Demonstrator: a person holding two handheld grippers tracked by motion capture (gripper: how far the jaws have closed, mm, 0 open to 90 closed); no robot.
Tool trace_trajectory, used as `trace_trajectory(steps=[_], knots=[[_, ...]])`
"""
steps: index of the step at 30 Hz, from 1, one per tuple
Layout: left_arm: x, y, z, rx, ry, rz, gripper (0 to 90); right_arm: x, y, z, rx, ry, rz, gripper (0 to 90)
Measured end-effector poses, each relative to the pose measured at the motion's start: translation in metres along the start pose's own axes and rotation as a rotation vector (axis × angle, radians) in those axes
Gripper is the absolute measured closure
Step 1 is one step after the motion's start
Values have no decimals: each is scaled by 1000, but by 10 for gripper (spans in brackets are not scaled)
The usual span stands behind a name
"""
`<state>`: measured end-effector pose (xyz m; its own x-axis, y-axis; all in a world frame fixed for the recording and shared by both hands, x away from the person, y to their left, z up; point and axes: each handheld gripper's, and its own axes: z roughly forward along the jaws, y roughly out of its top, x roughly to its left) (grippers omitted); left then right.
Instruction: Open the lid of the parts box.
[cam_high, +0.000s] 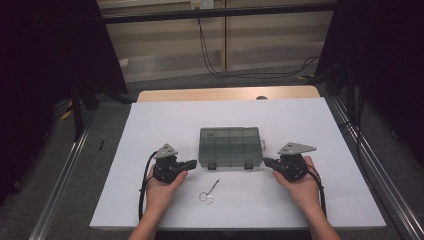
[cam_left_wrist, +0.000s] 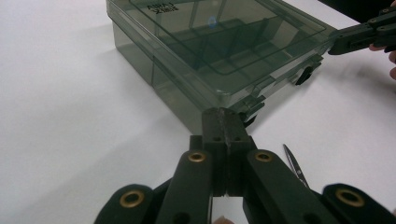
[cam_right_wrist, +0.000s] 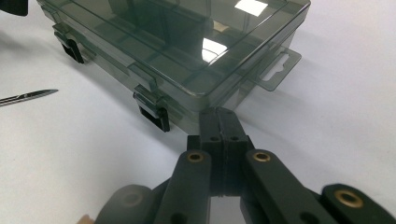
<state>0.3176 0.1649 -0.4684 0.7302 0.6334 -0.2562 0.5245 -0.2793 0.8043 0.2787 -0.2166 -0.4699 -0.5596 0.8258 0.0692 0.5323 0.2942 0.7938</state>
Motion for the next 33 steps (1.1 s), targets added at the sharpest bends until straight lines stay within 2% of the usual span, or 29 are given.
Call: trace_trajectory(steps=[2,4,9,10,13,33], knots=[[0,0,1,1,1,-3,900,0,0,0,7,-2,-9,900],[0,-1,1,0,-1,-7,900,-1,-2,3,43,-9,-11,900],[0,0,0,-3,3,-6,900,2,-5,6,57,7,-14,900],[0,-1,1,-9,0,-16,900,3,-5,6,59,9,-15,900],[0,-1,2,-13,-9,-27,900,5,-4,6,48,17,-13,900],[-7,3,4,-27,-25,-8,900,3,-1,2,13,14,8,900]])
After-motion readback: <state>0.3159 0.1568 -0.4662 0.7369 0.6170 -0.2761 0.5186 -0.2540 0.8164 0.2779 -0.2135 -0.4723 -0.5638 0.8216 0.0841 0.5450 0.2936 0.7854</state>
